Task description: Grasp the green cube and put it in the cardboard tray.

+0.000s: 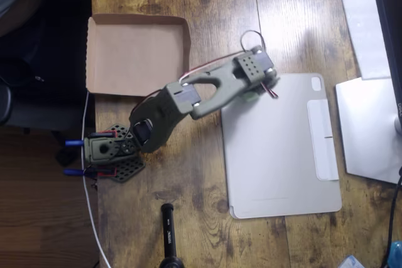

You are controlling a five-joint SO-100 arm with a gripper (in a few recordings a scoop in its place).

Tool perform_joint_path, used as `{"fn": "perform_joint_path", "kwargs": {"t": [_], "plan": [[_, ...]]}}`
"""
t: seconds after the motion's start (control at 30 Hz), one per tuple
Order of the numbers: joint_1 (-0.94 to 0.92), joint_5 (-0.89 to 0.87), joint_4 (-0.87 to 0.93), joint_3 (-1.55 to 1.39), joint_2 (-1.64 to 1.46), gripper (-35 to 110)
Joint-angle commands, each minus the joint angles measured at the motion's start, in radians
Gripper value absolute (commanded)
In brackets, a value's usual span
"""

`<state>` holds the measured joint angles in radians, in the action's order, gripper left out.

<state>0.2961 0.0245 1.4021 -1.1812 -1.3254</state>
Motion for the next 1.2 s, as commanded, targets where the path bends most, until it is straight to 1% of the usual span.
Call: {"fn": "perform_joint_path", "kwargs": {"t": [0.0,0.2,0.33,0.4,0.47,0.57,0.8,1.0,1.17], "plan": [[0.163,-0.008,0.061,-0.046,-0.155,6],[0.365,0.044,0.181,0.011,-0.365,6],[0.477,0.072,0.307,0.048,-0.525,7],[0.522,0.072,0.362,0.028,-0.575,7],[0.557,0.066,0.38,-0.049,-0.62,6],[0.572,0.046,0.359,-0.212,-0.678,5],[0.609,-0.002,0.227,-0.572,-0.796,5],[0.609,0.003,0.166,-0.692,-0.752,4],[0.618,-0.008,0.132,-0.723,-0.726,4]]}}
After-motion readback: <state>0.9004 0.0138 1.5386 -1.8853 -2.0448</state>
